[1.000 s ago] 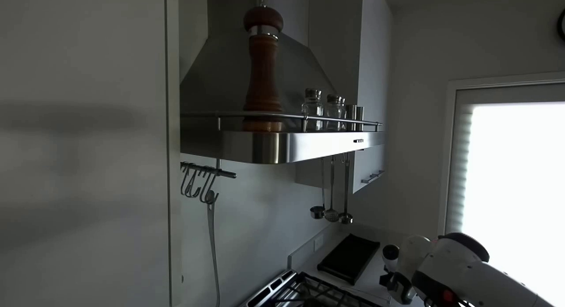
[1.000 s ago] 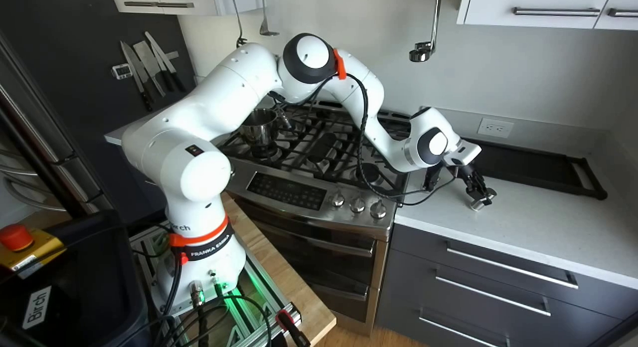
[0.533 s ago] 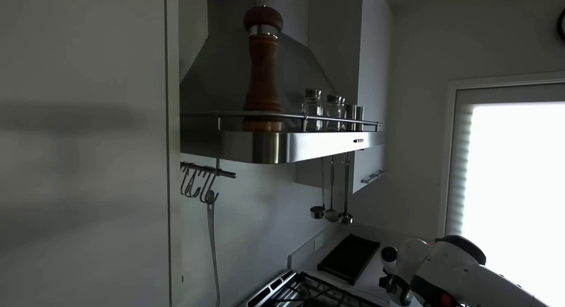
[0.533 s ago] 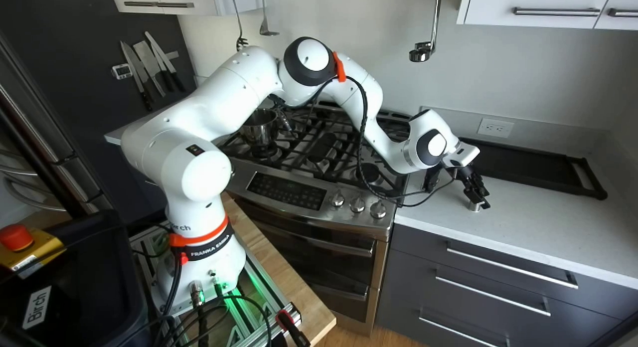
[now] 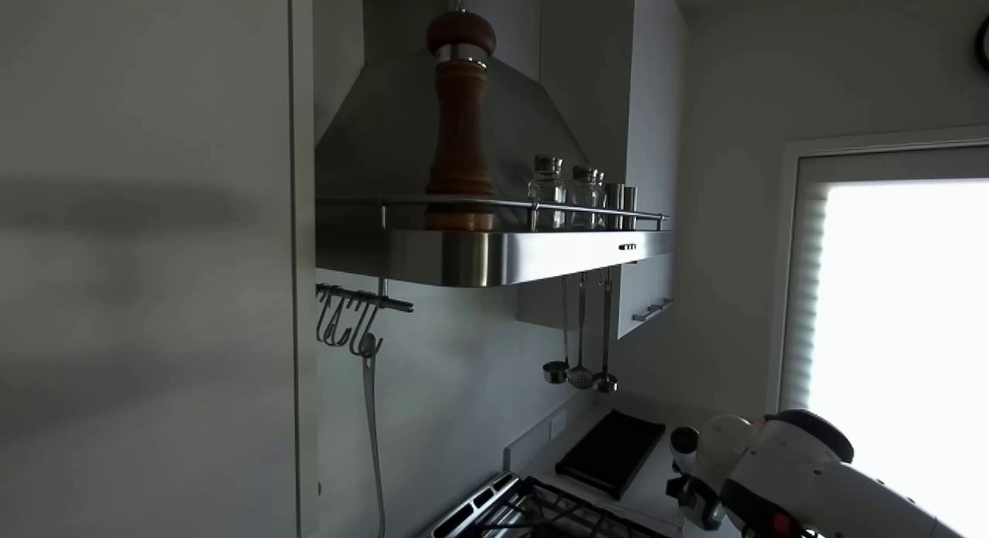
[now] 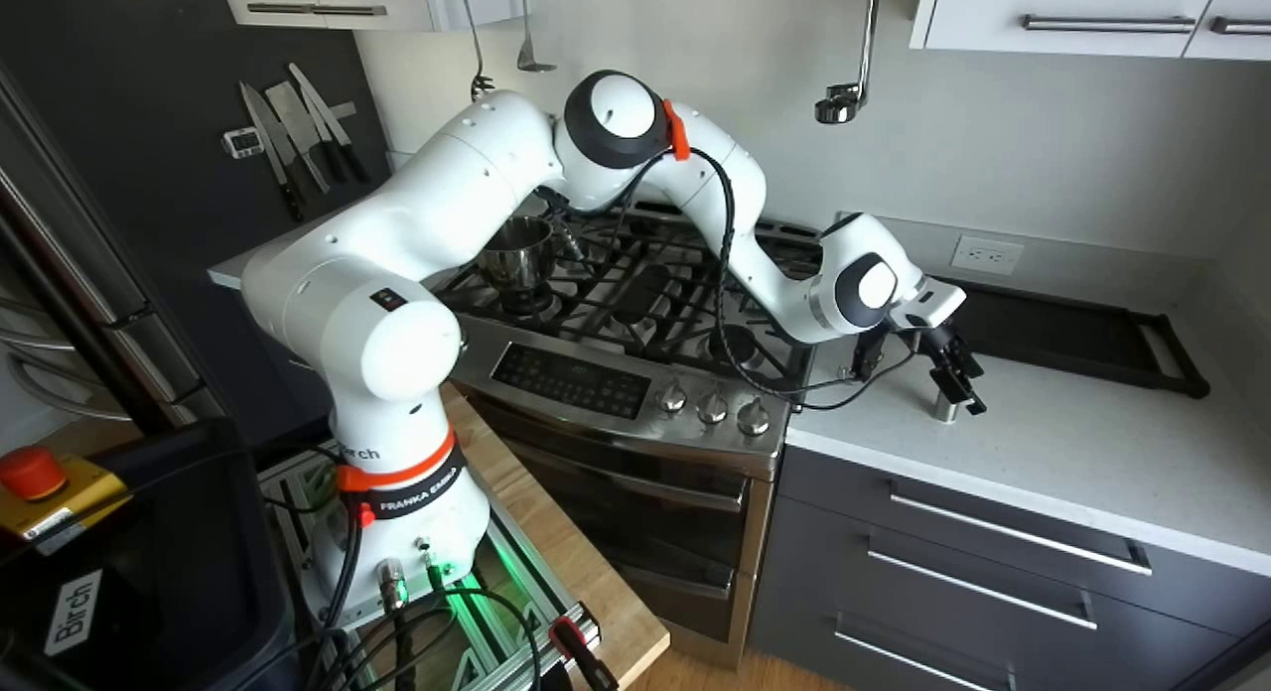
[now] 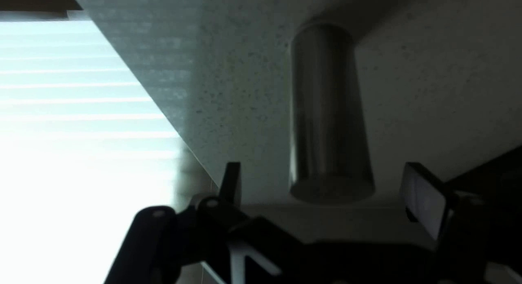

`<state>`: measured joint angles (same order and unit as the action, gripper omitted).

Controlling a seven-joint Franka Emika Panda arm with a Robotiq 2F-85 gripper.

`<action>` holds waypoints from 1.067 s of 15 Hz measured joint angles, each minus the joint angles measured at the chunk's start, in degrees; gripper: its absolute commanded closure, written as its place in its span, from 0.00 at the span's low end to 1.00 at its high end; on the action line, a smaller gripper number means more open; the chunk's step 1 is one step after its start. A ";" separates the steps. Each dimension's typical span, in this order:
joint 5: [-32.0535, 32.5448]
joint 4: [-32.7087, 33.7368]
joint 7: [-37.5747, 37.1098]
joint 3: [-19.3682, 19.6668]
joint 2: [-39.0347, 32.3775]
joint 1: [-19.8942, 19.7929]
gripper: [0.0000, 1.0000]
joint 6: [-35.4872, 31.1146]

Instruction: Remove one silver container from the rack above the stove and put it on the right side of the counter

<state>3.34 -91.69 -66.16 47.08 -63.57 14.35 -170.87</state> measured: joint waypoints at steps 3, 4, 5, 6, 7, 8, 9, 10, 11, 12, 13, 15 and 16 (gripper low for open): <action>-0.01 -1.46 3.15 0.66 2.85 -0.71 0.00 -0.77; -0.01 -2.39 4.54 0.85 4.15 -0.85 0.00 -1.22; -0.01 -3.50 5.99 1.05 5.61 -0.91 0.00 -1.97; -0.01 -4.74 7.46 1.18 7.18 -0.93 0.00 -3.10; -0.08 -6.10 8.89 1.23 8.88 -0.93 0.00 -4.35; -0.26 -7.49 10.24 1.23 10.60 -0.91 0.00 -5.46; -0.68 -8.86 11.60 1.13 12.38 -0.86 0.00 -6.12; -1.19 -10.23 12.97 1.01 14.20 -0.80 0.00 -6.66; -1.82 -11.46 14.30 0.81 15.88 -0.78 0.00 -6.94; -2.51 -12.71 15.65 0.53 17.67 -0.78 0.00 -7.00; -3.11 -13.85 16.83 0.29 19.33 -0.74 0.00 -7.06; -4.08 -16.26 19.16 -0.19 22.69 -0.58 0.00 -7.09; -4.48 -17.48 20.21 -0.49 24.29 -0.49 0.00 -7.08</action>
<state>-1.14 -109.17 -45.94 46.58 -39.28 13.86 -177.95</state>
